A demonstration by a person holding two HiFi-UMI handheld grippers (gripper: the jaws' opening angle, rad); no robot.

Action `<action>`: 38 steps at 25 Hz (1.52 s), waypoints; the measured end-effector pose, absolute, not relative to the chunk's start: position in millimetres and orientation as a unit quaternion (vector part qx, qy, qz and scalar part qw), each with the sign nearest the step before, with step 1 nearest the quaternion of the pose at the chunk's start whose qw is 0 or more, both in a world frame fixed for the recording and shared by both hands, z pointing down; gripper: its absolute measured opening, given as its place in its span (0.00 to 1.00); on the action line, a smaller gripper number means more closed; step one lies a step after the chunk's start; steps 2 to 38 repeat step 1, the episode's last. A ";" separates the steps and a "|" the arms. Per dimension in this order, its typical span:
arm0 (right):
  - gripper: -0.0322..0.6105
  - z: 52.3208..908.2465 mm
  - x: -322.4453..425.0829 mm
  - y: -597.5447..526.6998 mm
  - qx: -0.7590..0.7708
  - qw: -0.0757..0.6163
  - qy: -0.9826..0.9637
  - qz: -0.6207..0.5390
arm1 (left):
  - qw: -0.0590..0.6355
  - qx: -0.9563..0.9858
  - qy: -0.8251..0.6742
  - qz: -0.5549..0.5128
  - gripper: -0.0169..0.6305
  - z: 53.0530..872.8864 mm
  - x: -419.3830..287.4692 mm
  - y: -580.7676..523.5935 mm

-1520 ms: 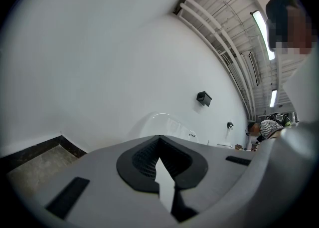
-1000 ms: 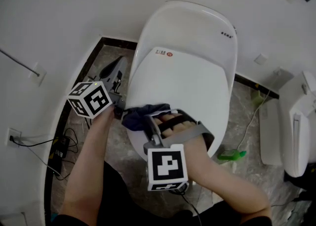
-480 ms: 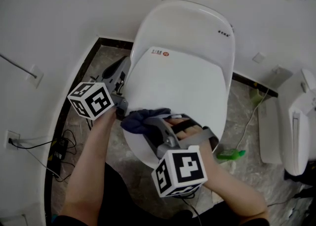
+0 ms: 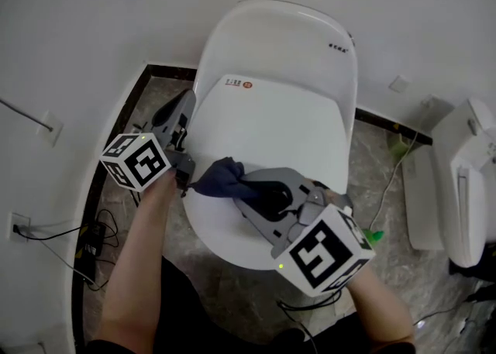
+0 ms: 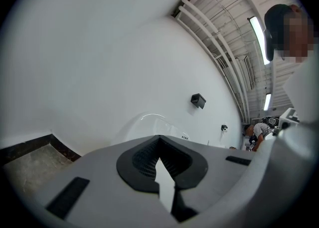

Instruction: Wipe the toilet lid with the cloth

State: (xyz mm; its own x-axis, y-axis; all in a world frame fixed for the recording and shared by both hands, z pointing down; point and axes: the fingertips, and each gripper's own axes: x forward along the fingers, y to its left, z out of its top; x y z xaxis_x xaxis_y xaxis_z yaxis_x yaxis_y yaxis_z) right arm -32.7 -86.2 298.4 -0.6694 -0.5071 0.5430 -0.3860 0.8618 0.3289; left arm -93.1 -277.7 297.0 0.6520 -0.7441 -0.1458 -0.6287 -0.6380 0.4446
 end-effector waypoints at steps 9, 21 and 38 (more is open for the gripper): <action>0.16 293.1 -30.7 -88.1 0.247 0.300 -0.918 -0.078 | 0.179 0.891 -0.386 -0.160 0.05 296.4 -91.8 -276.4; 0.16 293.1 -30.7 -88.1 0.247 0.300 -0.918 -0.078 | 0.179 0.891 -0.386 -0.160 0.05 296.4 -91.8 -276.4; 0.16 293.1 -30.7 -88.1 0.247 0.300 -0.918 -0.078 | 0.179 0.891 -0.386 -0.160 0.05 296.4 -91.8 -276.4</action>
